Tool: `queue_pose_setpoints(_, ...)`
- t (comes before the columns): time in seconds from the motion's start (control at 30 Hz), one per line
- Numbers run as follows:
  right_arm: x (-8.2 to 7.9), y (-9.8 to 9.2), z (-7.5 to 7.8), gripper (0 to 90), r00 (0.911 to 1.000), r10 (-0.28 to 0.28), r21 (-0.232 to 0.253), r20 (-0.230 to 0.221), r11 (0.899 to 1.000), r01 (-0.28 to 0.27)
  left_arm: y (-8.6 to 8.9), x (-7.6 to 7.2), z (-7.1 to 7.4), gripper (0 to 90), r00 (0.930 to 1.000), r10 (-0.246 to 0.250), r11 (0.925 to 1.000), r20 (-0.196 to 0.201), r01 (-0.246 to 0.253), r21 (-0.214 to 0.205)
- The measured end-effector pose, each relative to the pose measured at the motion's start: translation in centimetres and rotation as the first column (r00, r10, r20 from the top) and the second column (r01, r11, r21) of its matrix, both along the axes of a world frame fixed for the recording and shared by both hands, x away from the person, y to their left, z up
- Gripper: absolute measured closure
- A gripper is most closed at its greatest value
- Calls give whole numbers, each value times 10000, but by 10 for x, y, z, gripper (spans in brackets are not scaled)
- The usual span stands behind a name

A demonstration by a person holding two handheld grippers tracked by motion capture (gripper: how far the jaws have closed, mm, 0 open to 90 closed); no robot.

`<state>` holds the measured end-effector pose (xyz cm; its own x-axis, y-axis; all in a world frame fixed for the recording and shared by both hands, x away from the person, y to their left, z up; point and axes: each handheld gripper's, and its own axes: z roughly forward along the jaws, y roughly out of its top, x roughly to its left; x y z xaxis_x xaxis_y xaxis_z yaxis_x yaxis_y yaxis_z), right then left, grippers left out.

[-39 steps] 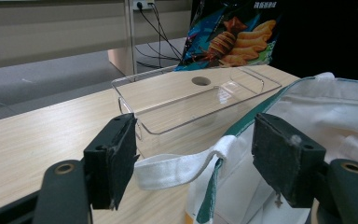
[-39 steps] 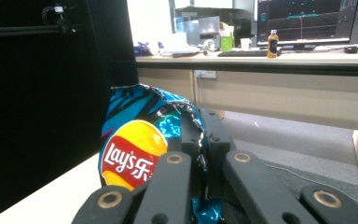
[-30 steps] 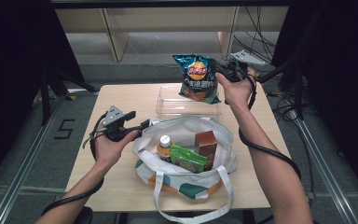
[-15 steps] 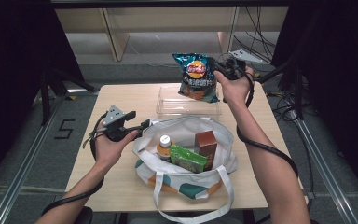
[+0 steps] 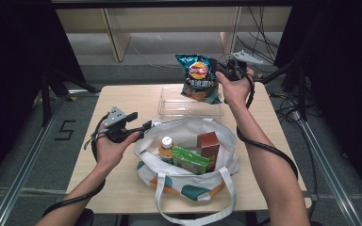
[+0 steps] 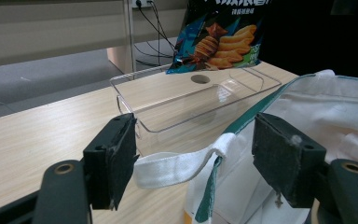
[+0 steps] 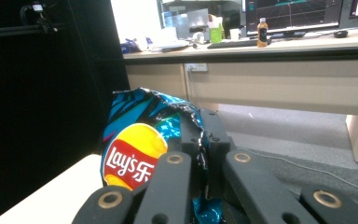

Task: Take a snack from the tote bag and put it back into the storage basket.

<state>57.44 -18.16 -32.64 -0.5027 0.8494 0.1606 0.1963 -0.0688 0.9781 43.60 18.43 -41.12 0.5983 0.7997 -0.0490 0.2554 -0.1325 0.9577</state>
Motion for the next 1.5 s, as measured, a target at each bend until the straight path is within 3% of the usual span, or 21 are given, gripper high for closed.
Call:
queue_pose_setpoints(0.23, 5, -1, -4, 900, 10000, -34, -58, 67, 10000, 34, 0, 0, 0, 301, 10000, -4, 10000, -19, 4, 21)
queue_pose_setpoints(0.33, 5, 0, -3, 900, 9997, -140, 83, -179, 9999, 141, 0, 0, 0, 301, 10000, 6, 10000, -35, -6, -2)
queue_pose_setpoints(0.47, 8, 0, -4, 900, 9998, -183, 25, -25, 9998, 183, 0, 0, 0, 301, 10000, 3, 10000, -19, -3, -6)
queue_pose_setpoints(0.53, 8, 2, -4, 900, 9995, -171, 160, -248, 9997, 175, 0, 0, 0, 301, 10000, -24, 10000, 8, 24, 57)
queue_pose_setpoints(0.73, 11, 6, -8, 900, 9992, -215, 179, -335, 9996, 221, 0, 0, 0, 299, 10000, -12, 10000, -12, 12, 28)
queue_pose_setpoints(1.23, 18, 11, -16, 900, 9993, -165, 16, -336, 9999, 166, -1, 1, -1, 296, 10000, -31, 10000, -25, 31, -44)
queue_pose_setpoints(1.3, 17, 12, -16, 900, 9982, -231, 207, -547, 9995, 242, -1, 0, -1, 296, 10000, -30, 10000, -46, 30, -61)
queue_pose_setpoints(1.5, 20, 11, -22, 900, 9985, -220, 25, -496, 9998, 222, -1, 1, -1, 296, 10000, -30, 10000, -35, 30, -34)
